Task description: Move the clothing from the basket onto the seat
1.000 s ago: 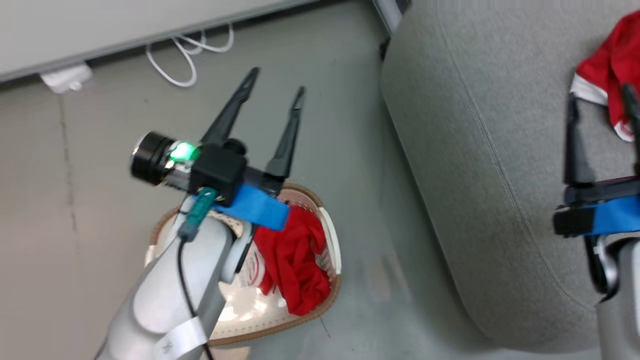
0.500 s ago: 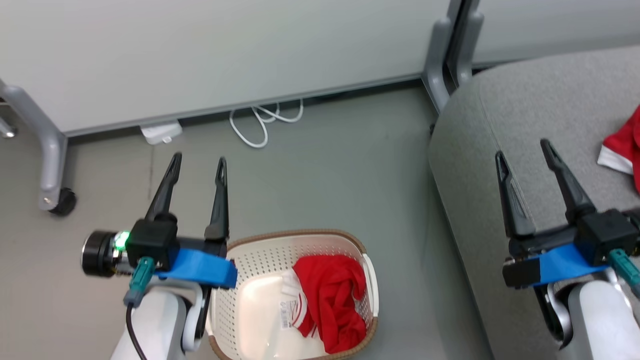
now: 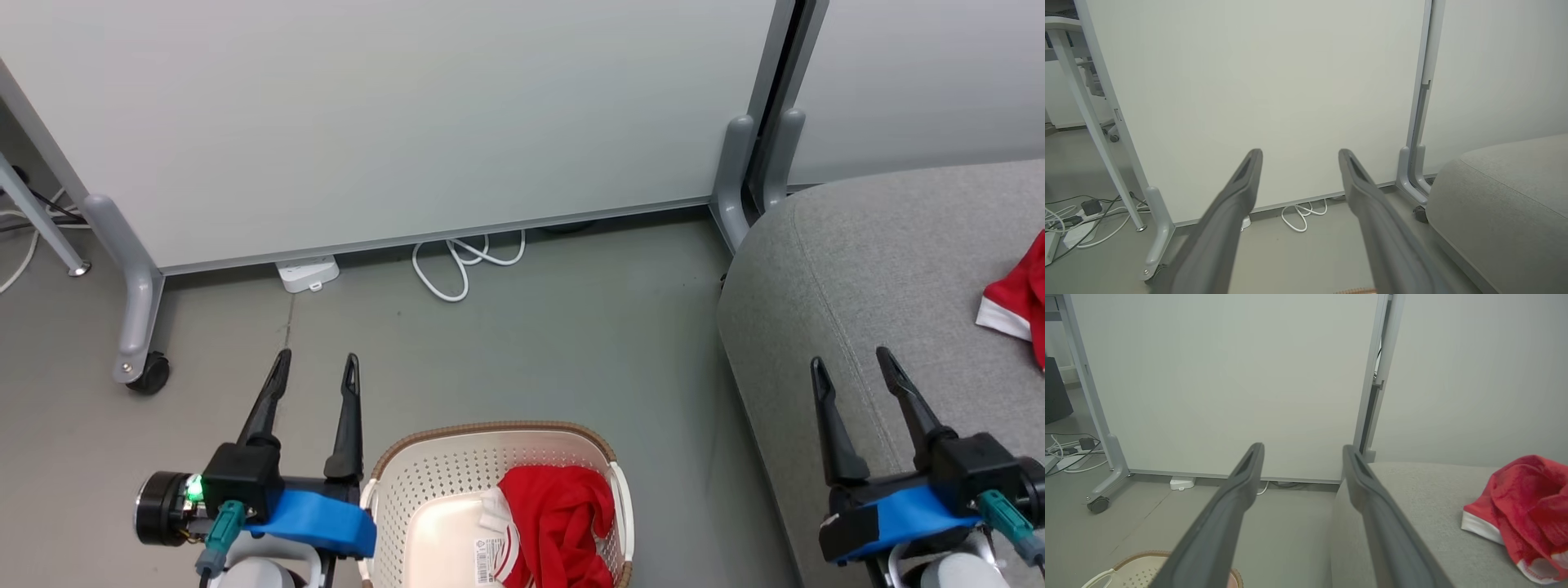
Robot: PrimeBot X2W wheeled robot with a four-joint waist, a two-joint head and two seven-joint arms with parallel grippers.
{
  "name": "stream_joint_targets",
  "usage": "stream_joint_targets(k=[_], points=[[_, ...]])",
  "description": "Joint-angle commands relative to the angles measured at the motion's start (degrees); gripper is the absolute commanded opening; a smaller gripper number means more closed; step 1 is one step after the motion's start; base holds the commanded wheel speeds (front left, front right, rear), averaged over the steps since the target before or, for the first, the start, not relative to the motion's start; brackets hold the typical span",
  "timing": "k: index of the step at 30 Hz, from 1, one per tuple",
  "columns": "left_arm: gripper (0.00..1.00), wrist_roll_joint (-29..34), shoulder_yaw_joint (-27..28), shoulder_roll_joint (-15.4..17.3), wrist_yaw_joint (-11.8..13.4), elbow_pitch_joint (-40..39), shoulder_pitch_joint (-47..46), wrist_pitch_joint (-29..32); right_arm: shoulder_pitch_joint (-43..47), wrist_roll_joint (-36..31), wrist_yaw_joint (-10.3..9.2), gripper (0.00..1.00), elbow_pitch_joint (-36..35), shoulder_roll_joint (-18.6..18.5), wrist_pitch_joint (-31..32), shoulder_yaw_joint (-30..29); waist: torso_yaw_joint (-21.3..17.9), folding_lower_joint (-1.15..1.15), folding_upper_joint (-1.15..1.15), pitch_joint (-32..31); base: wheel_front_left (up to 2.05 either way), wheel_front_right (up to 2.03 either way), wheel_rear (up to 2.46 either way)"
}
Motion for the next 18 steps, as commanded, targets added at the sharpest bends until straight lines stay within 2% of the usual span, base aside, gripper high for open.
stream_joint_targets(k=[1, 18], points=[[1.00, 0.45, 0.54, -0.22, -0.38, 0.26, 0.80, -0.27, 1.25, 0.42, 0.01, 1.00, 0.18, 0.40, -0.20, -0.29, 0.00, 0.01, 0.00, -0.31, 0.00, 0.00, 0.00], [1.00, 2.30, 2.43, -1.70, -2.34, 1.30, 2.51, -0.27, 3.98, 0.58, 0.01, 1.00, 0.43, 1.92, -0.20, -0.65, 0.28, 0.01, 0.00, -1.12, 0.00, 0.00, 0.00]])
